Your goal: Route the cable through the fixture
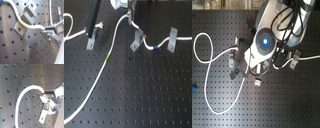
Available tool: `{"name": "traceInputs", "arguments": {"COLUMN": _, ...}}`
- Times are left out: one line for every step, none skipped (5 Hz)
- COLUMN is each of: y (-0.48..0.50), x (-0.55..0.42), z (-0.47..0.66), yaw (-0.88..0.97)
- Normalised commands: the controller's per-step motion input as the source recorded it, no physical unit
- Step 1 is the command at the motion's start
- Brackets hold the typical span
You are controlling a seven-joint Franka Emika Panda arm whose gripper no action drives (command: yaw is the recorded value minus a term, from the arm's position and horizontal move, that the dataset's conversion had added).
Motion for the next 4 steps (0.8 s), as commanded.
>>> {"name": "traceInputs", "arguments": {"y": -0.003, "x": -0.003, "z": -0.42, "yaw": 0.15}}
{"name": "traceInputs", "arguments": {"y": -0.003, "x": 0.000, "z": -0.54, "yaw": 0.27}}
{"name": "traceInputs", "arguments": {"y": -0.153, "x": 0.183, "z": -0.20, "yaw": 0.23}}
{"name": "traceInputs", "arguments": {"y": -0.145, "x": 0.234, "z": -0.07, "yaw": 0.33}}
